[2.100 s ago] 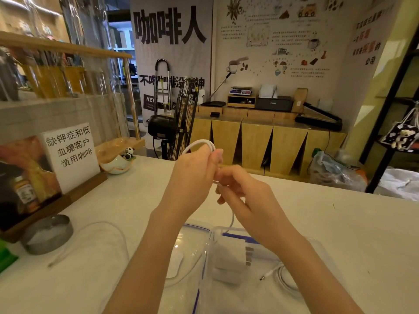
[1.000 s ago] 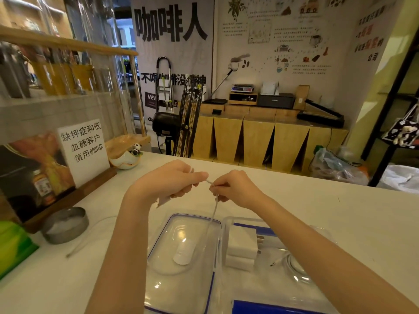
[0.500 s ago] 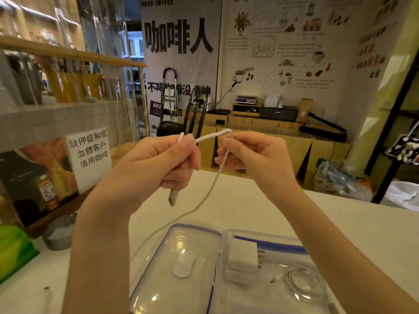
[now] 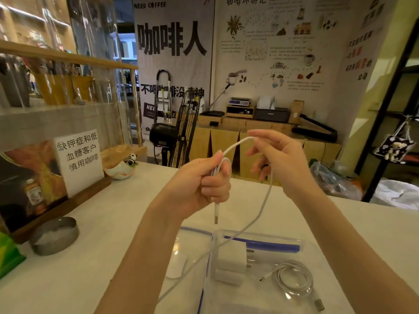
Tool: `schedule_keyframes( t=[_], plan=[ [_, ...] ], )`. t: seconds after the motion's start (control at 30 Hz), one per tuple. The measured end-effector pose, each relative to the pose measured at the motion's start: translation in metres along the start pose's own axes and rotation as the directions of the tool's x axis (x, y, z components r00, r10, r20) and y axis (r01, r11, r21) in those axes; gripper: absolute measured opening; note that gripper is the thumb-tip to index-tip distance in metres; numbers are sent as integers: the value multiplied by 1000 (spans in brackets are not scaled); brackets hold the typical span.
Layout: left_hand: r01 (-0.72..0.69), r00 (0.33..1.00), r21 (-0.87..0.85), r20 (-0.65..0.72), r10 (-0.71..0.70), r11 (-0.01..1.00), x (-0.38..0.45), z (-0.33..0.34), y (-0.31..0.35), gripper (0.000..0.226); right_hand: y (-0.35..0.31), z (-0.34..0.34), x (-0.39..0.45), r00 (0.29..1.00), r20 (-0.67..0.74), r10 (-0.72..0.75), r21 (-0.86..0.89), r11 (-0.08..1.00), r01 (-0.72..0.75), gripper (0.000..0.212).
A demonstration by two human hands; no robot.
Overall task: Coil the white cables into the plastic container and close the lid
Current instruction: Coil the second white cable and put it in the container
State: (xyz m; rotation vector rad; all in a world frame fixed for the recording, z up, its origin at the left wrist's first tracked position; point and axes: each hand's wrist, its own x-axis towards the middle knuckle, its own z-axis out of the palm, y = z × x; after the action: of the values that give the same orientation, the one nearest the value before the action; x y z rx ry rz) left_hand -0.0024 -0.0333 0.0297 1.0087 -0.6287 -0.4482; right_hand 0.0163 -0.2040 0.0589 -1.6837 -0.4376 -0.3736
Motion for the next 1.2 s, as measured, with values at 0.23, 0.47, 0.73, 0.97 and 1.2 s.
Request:
schedule_keyframes(
  t=[0.23, 0.47, 0.73, 0.97, 1.2],
  plan=[
    [-99, 989, -581, 29, 142, 808, 7, 12, 2, 34, 22, 15, -20, 957, 152, 246, 49, 966, -255, 17],
    [-271, 958, -768, -156, 241, 581, -2, -22, 15, 35, 9, 31, -55, 867, 469, 171, -204, 975, -83, 29],
    [-635, 692, -194, -572, 440, 747, 4, -16, 17, 35, -10, 45, -66, 860, 510, 40, -472, 848, 241, 32],
    [-210, 532, 854, -309, 788, 476, 7, 5, 3, 28, -43, 35, -56, 893, 430, -132, -575, 723, 383, 21],
    [69, 931, 827, -255, 262, 558, 1, 8, 10, 44, -33, 17, -33, 894, 375, -247, -345, 858, 381, 12]
  ],
)
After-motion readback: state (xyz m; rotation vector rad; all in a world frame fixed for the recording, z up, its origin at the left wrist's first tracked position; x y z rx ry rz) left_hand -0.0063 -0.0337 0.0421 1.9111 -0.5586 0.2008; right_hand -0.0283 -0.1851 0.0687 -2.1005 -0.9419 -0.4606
